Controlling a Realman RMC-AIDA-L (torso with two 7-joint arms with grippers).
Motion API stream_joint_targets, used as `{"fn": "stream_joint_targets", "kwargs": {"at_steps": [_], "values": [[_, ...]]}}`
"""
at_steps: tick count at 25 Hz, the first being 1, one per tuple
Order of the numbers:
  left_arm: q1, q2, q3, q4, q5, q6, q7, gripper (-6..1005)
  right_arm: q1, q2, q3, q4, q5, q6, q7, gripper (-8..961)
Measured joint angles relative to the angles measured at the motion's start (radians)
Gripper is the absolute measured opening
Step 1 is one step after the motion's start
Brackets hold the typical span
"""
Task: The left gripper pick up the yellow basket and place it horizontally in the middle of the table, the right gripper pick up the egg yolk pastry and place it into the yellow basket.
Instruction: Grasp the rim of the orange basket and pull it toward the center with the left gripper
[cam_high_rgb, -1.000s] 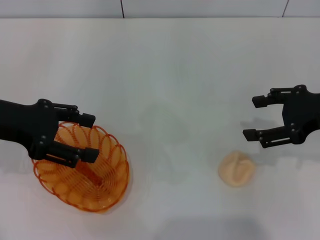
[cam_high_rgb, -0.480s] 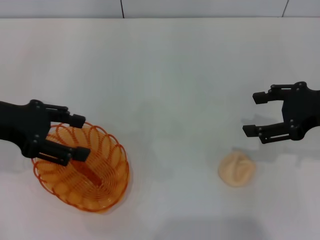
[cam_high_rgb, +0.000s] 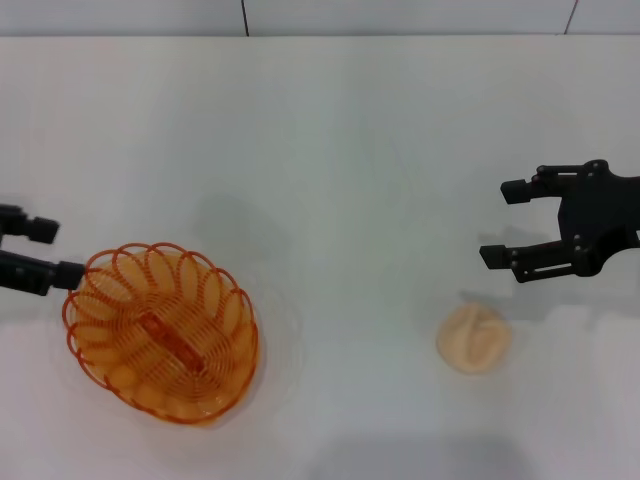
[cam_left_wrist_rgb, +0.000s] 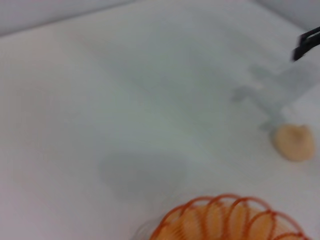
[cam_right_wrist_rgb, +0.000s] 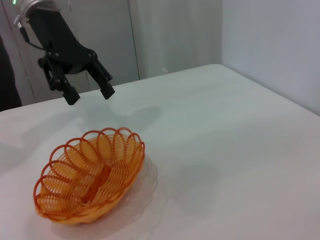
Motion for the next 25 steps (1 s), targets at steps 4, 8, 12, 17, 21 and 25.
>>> {"fn": "stream_joint_targets", "kwargs": {"at_steps": [4, 8, 12, 17, 21, 25], "values": [[-0.007, 0.002, -0.008, 0.000, 0.098, -0.027, -0.024, 879, 0.001, 0.001, -0.001, 0.000, 0.009, 0.001, 0.000, 836], [-0.022, 0.006, -0.009, 0.000, 0.156, -0.053, -0.046, 879, 0.003, 0.001, 0.000, 0.000, 0.009, 0.000, 0.001, 835], [-0.047, 0.007, -0.010, -0.003, 0.201, -0.067, -0.059, 879, 0.004, 0.001, 0.000, 0.000, 0.010, -0.002, 0.001, 834], [-0.075, -0.006, 0.000, -0.013, 0.231, -0.096, -0.060, 880, 0.005, 0.001, -0.003, 0.009, 0.026, -0.005, 0.001, 833], [-0.111, -0.021, 0.000, -0.036, 0.276, -0.117, -0.061, 880, 0.005, 0.001, -0.004, 0.009, 0.033, -0.007, 0.001, 833], [-0.154, -0.037, 0.000, -0.072, 0.335, -0.149, -0.070, 880, 0.007, 0.001, -0.006, 0.010, 0.034, -0.008, 0.002, 833]]}}
